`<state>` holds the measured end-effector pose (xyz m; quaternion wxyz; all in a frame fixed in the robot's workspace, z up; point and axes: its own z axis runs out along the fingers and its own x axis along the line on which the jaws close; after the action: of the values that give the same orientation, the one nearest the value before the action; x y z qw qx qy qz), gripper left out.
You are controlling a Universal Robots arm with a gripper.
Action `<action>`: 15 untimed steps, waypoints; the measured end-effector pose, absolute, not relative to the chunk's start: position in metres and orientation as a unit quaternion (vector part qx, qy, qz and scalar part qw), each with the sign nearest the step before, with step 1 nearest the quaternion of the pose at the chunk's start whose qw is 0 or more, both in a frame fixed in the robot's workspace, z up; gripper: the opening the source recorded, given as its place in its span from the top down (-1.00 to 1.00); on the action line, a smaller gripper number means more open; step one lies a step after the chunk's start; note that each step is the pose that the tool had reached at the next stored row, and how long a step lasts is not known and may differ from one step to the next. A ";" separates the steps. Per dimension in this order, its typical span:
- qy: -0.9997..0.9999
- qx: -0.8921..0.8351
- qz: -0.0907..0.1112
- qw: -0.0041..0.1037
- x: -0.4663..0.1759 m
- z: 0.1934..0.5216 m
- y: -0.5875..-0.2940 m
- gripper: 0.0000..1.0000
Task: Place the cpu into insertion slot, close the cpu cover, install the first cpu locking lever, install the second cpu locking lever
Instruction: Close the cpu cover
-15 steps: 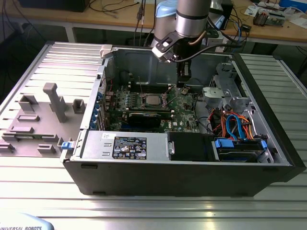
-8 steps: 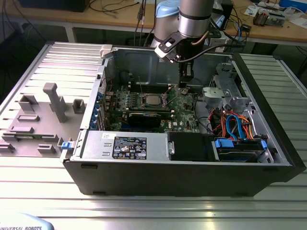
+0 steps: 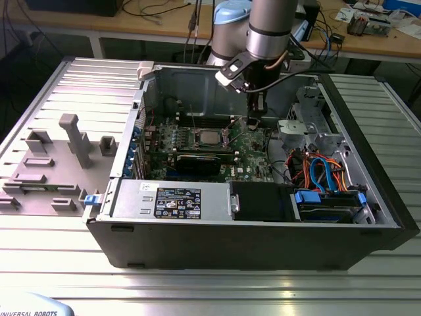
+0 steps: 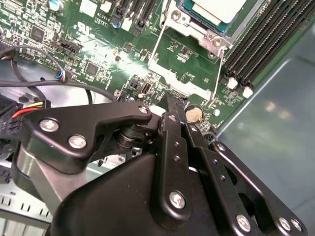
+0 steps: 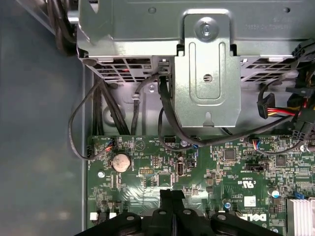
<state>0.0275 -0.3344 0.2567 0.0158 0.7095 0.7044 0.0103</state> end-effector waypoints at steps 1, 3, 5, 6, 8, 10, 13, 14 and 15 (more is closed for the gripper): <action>0.704 0.710 0.010 0.016 0.028 0.255 -0.334 0.79; 0.704 0.710 0.009 0.015 0.028 0.251 -0.334 0.79; 0.704 0.710 0.008 0.014 0.027 0.250 -0.334 0.79; 0.704 0.710 0.008 0.013 0.027 0.249 -0.334 0.79; 0.705 0.709 0.008 0.013 0.027 0.249 -0.334 0.79; 0.705 0.709 0.008 0.013 0.027 0.249 -0.334 0.79; 0.705 0.709 0.008 0.013 0.027 0.249 -0.334 0.79; 0.705 0.709 0.008 0.013 0.027 0.249 -0.334 0.79; 0.705 0.709 0.008 0.013 0.027 0.249 -0.334 0.79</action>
<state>0.0267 -0.3344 0.2493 0.0133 0.7093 0.7047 0.0078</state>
